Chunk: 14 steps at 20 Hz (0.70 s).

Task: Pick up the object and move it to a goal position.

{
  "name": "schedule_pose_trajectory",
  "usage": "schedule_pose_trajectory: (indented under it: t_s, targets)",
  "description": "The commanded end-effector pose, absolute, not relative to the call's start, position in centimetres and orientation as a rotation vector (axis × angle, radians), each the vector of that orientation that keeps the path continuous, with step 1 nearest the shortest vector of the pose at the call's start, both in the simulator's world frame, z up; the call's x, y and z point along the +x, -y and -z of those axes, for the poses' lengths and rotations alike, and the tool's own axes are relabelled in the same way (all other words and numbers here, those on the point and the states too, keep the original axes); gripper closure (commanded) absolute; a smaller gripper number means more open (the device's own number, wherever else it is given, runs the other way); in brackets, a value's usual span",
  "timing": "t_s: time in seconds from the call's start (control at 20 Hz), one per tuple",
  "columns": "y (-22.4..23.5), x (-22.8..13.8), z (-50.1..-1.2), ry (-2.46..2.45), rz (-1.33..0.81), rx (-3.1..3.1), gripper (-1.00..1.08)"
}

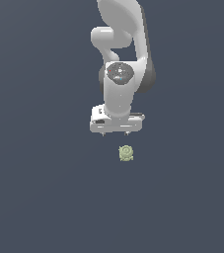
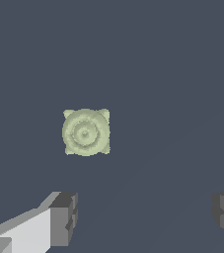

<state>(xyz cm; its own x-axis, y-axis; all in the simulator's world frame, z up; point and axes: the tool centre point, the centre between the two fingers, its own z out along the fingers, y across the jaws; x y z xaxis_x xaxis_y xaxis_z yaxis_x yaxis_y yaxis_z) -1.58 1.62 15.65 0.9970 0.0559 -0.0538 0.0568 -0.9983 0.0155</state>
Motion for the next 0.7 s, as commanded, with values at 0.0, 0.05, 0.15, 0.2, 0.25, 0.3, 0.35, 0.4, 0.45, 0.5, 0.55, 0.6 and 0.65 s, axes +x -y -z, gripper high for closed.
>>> schedule_pose_trajectory:
  t_s: [0.0, 0.05, 0.15, 0.2, 0.25, 0.3, 0.35, 0.4, 0.45, 0.5, 0.55, 0.6, 0.65]
  targets:
    - [-1.6, -1.6, -15.7, -0.088, 0.083, 3.122, -0.92]
    - [-1.6, -1.6, -15.7, -0.088, 0.083, 3.122, -0.92]
    - [-1.4, -1.6, -15.6, -0.082, 0.089, 3.124, -0.92]
    - [-1.3, -1.6, -15.5, -0.077, 0.094, 3.126, -0.92]
    - [-1.1, -1.6, -15.4, -0.071, 0.100, 3.128, -0.92]
    - [-0.9, -1.7, -15.3, -0.065, 0.106, 3.130, -0.92]
    - [-0.7, -1.7, -15.3, -0.061, 0.110, 3.131, -0.92]
    - [-0.6, -1.7, -15.3, -0.058, 0.113, 3.132, -0.92]
    - [-0.6, -1.7, -15.3, -0.056, 0.115, 3.132, -0.92]
    - [-0.6, -1.8, -15.4, -0.056, 0.115, 3.132, -0.92]
    - [-0.6, -1.7, -15.4, -0.057, 0.114, 3.132, -0.92]
    - [-0.7, -1.7, -15.3, -0.058, 0.112, 3.132, -0.92]
    - [-0.8, -1.6, -15.2, -0.060, 0.110, 3.131, -0.92]
